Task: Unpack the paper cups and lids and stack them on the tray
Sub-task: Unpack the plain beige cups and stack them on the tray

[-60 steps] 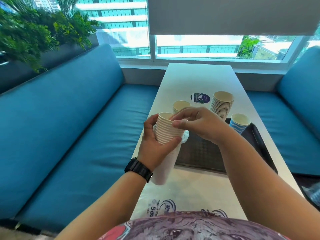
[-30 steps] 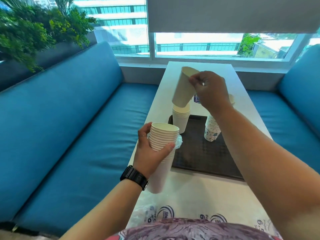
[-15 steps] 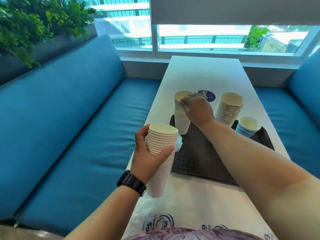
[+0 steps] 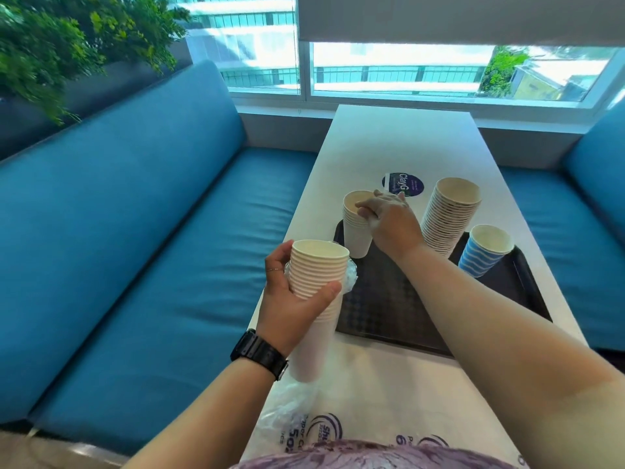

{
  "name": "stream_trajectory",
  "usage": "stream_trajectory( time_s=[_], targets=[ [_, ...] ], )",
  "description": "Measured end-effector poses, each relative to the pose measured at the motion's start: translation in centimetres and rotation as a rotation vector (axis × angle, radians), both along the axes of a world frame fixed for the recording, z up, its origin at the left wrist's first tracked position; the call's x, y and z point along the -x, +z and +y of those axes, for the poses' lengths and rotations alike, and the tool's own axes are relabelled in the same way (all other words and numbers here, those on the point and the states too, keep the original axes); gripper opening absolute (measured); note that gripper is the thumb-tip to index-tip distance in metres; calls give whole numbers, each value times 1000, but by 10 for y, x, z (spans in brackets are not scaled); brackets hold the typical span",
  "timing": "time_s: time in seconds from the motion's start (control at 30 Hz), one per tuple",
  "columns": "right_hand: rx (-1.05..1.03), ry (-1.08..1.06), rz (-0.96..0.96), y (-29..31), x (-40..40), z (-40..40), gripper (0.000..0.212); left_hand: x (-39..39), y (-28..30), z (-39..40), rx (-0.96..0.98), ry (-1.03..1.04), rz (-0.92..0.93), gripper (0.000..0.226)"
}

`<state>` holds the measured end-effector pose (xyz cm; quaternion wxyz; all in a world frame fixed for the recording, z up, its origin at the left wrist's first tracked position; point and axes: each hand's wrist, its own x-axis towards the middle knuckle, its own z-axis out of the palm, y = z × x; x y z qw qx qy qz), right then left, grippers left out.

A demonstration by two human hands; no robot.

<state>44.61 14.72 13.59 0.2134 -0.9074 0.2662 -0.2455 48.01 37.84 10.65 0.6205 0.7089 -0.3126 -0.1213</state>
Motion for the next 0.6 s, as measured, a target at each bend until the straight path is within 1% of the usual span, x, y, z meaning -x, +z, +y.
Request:
stream_trajectory(
  time_s=[0.13, 0.3, 0.37, 0.47, 0.6],
  targets=[
    [-150, -4, -136, 23, 21, 31, 19, 0, 2, 0, 9, 7, -4, 83],
    [-377, 88, -177, 48, 46, 69, 16, 4, 9, 0, 30, 4, -7, 82],
    [-437, 141, -192, 53, 54, 80, 13, 5, 11, 1, 29, 4, -7, 83],
    [-490, 236, -172, 59, 64, 93, 9, 7, 12, 3, 31, 5, -11, 83],
    [-430, 286, -82, 63, 73, 103, 8, 8, 14, 3, 44, -3, -14, 85]
  ],
)
